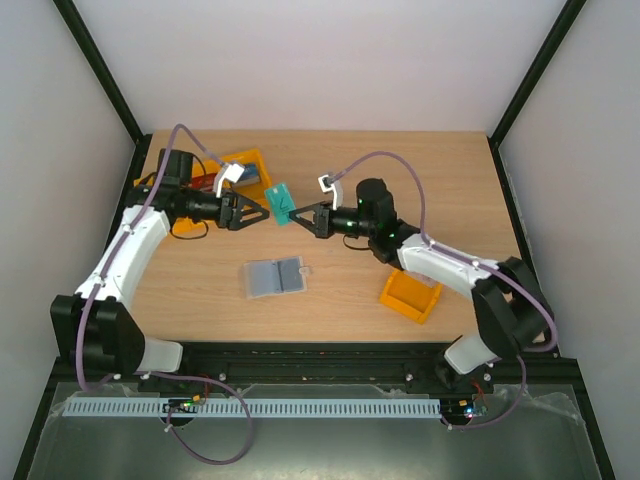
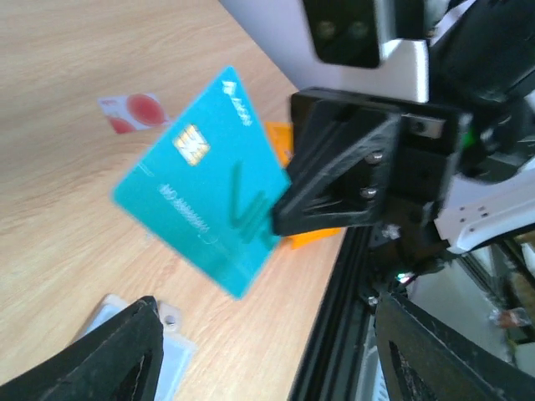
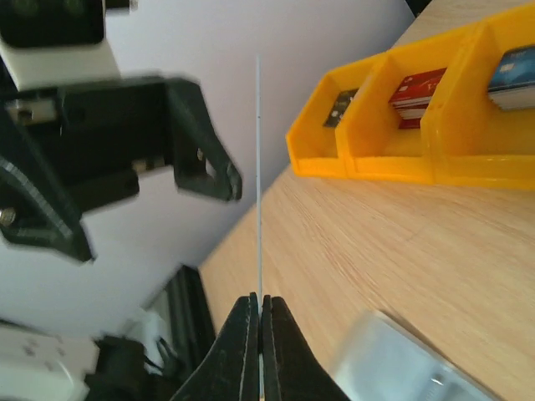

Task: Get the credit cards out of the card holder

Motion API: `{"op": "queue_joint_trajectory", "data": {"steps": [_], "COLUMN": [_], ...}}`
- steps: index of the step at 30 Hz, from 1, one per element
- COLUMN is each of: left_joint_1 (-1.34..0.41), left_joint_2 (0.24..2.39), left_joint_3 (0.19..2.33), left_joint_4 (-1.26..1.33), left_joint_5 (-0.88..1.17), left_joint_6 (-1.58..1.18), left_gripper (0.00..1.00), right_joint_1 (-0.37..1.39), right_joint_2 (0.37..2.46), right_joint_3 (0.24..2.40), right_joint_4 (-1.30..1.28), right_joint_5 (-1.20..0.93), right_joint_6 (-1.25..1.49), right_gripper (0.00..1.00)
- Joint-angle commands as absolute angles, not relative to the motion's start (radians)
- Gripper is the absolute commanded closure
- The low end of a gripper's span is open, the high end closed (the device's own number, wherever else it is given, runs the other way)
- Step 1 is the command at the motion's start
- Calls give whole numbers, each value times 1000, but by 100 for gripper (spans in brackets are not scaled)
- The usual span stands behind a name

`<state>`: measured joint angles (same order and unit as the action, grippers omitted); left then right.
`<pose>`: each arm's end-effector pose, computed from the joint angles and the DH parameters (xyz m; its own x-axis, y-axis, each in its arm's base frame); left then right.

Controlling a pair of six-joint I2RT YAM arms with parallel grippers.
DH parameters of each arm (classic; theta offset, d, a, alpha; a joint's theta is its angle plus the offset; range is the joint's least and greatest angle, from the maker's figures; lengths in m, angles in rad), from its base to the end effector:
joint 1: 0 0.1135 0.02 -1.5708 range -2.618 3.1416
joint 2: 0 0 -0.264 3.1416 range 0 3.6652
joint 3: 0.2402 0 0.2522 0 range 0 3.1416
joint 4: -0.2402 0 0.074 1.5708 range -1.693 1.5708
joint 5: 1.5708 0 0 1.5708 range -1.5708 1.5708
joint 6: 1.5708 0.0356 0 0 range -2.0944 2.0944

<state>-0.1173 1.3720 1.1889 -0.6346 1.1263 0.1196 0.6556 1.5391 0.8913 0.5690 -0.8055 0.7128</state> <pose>0.2750 -0.0648 0.3215 -0.6402 0.1271 -0.7576 0.7452 0.3421 -0.5724 0.2551 0.2286 0.2696 -0.6961 0.0362 -0.7171 -0.7098 0.1152 0.6949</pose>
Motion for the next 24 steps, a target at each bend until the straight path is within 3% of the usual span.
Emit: {"op": "queue_joint_trajectory", "data": {"steps": [1, 4, 11, 17, 21, 23, 24], "left_joint_1": [-108, -138, -219, -292, -309, -317, -318], "left_joint_2": [1363, 1365, 1378, 1393, 1375, 1373, 1373], "left_joint_3": [1276, 1298, 1332, 1335, 1308, 1312, 1317], "left_joint_4": [-909, -1015, -1017, -1125, -1107, -1106, -1105], "left_joint_5": [1099, 1060, 1008, 1045, 1044, 1040, 1039], "left_joint_6": [512, 701, 718, 814, 793, 789, 784], "left_gripper": [28, 25, 30, 60, 72, 93, 97], "right_joint_1": [660, 661, 724, 735, 736, 736, 736], "right_joint_2": [1405, 1385, 1380, 1365, 1348, 1343, 1340], "right_joint_3": [1025, 1062, 1141, 1169, 1170, 1172, 1171], "right_joint_4": [-68, -230, -397, -408, -382, -375, -369], "right_joint_5": [-876, -889, -877, -852, -874, -893, -893], "right_joint_6": [155, 48, -64, -77, -73, -71, -69], "right_gripper": [98, 98, 98, 98, 98, 98, 98]}}
